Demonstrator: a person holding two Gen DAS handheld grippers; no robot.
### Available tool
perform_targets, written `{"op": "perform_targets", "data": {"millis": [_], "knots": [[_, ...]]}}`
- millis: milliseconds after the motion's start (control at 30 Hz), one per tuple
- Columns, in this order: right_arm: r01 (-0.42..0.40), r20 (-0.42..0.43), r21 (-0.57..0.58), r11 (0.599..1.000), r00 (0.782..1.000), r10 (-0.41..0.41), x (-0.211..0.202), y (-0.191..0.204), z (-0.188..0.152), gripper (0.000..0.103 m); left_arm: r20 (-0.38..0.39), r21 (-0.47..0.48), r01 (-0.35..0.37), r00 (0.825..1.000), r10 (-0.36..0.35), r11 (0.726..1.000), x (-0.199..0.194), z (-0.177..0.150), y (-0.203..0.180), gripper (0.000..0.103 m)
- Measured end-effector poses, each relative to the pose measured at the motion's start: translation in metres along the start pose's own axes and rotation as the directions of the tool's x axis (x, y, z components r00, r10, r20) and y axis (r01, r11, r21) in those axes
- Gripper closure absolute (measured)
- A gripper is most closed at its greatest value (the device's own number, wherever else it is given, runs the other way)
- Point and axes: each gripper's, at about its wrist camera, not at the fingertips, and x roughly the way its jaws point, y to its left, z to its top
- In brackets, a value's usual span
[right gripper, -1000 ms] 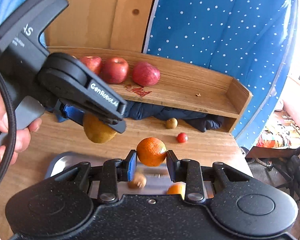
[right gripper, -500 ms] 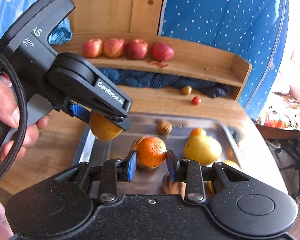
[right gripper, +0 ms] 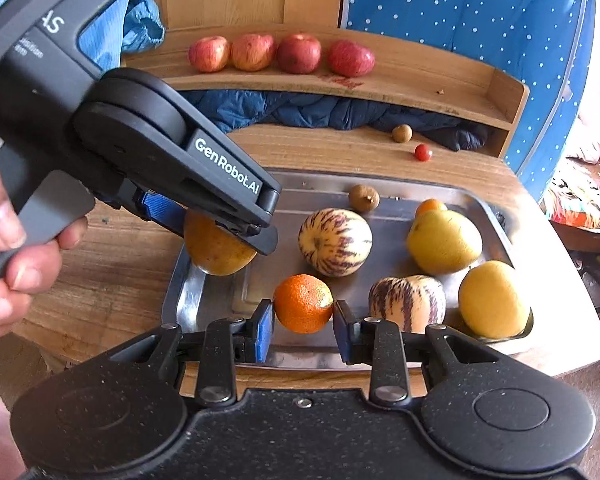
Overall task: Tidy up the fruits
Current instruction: 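Carry the brown pear and tangerine over the tray with both tools, then lower the brown pear and tangerine onto the tray and open both tools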
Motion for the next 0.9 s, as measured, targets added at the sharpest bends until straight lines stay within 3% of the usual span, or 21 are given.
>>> {"op": "perform_targets", "data": {"millis": [900], "knots": [[-0.005, -0.028, -0.005, 1.000, 1.000, 0.005, 0.002, -0.003, -0.005, 0.069, -0.030, -0.015, -0.011, 0.999, 0.010, 1.000, 0.002, -0.014, -0.007, 0.040]]}}
